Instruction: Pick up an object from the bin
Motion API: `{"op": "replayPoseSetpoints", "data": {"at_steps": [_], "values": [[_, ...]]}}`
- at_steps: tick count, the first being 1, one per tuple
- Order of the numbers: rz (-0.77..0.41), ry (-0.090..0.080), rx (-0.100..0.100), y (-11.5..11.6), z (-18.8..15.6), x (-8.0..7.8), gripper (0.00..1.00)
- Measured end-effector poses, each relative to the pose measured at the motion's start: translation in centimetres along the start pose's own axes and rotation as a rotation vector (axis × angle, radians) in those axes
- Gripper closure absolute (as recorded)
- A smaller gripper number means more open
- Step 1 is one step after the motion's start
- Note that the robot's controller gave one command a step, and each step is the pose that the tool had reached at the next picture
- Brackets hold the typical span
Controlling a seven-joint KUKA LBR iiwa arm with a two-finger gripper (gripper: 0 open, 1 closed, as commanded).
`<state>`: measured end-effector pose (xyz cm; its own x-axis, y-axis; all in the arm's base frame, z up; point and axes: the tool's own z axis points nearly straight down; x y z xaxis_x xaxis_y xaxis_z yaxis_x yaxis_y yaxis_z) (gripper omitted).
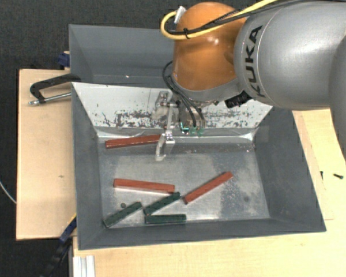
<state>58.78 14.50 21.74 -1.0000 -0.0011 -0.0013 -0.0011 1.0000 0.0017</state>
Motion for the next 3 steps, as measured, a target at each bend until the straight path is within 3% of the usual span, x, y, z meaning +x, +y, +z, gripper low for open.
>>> {"op": "replayPoseSetpoints", "data": {"at_steps": [1, 2, 3], "values": [[-0.038, -0.007, -0.001, -0.8, 4.3, 0.9, 0.0], [0.009, -0.002, 0.0, -1.1, 10.6, 3.3, 0.0], [-0.013, -0.003, -0.003, -1.6, 13.9, 2.5, 1.0]]}}
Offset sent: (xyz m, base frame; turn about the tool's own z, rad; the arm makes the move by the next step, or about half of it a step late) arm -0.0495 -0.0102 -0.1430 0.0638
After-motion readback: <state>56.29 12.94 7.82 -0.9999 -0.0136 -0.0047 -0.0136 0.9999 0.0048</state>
